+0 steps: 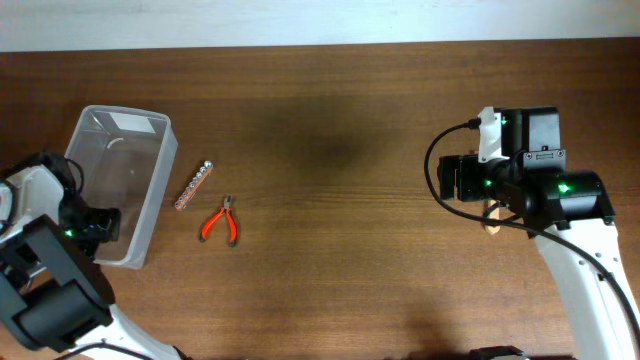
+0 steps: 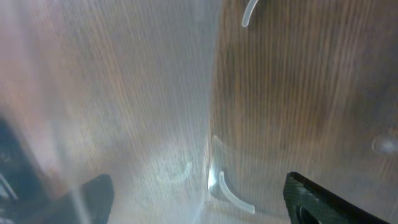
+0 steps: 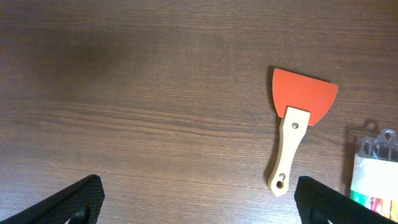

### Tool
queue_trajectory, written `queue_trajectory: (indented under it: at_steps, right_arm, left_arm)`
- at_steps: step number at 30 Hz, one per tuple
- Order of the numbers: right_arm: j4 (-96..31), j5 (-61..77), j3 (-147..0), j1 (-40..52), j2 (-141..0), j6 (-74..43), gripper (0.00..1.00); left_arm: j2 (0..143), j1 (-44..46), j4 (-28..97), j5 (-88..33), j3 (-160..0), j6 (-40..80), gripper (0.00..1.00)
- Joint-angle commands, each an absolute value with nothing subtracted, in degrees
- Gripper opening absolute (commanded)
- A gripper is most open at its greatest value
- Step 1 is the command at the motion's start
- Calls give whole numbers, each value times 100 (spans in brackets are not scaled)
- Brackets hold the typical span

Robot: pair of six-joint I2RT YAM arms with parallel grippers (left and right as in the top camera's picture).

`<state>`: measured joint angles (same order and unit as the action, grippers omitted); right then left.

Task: Pack container
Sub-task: 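Move the left gripper to the clear container's near edge and grasp it, then drag the clear container with the left gripper to the table center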

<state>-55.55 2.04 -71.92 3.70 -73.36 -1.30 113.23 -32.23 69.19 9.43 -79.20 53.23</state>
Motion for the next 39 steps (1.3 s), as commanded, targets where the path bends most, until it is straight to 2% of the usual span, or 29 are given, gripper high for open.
queue_trajectory:
  at_steps: [1,8,9,14,19,23,28,31,39]
  right_arm:
    - [-5553,237,-7332,408,-7345,-132,99]
    - [-5553,237,-7332,408,-7345,-130,99]
    - [-5553,237,-7332,408,-7345,-130,99]
    - [-5553,237,-7332,408,-7345,-132,99]
    - [-5553,237,-7332,408,-7345,-132,99]
    - [-5553,239,-7332,408,-7345,-134,99]
    - [-5553,239,-7332,408,-7345,-134,99]
    - [-5553,239,-7332,408,-7345,-134,99]
    - [-5553,239,-7332,408,-7345,-134,99]
  left_arm:
    - [11371,-3242,6888,1050,-7955,5395,89]
    - [11371,-3242,6740,1052,-7979,4934,89]
    - [11367,-3242,6720,1076,-7981,4873,84]
    - [11367,-3242,6643,1072,-7981,4740,73]
    - [11367,-3242,6643,1015,-7981,4742,50]
    - [11367,-3242,6643,980,-7981,4744,41]
    - [11367,-3242,6637,810,-7981,4748,37]
    - [11367,-3242,6639,766,-7981,4748,30]
    - [11367,-3242,6643,768,-7981,4744,29]
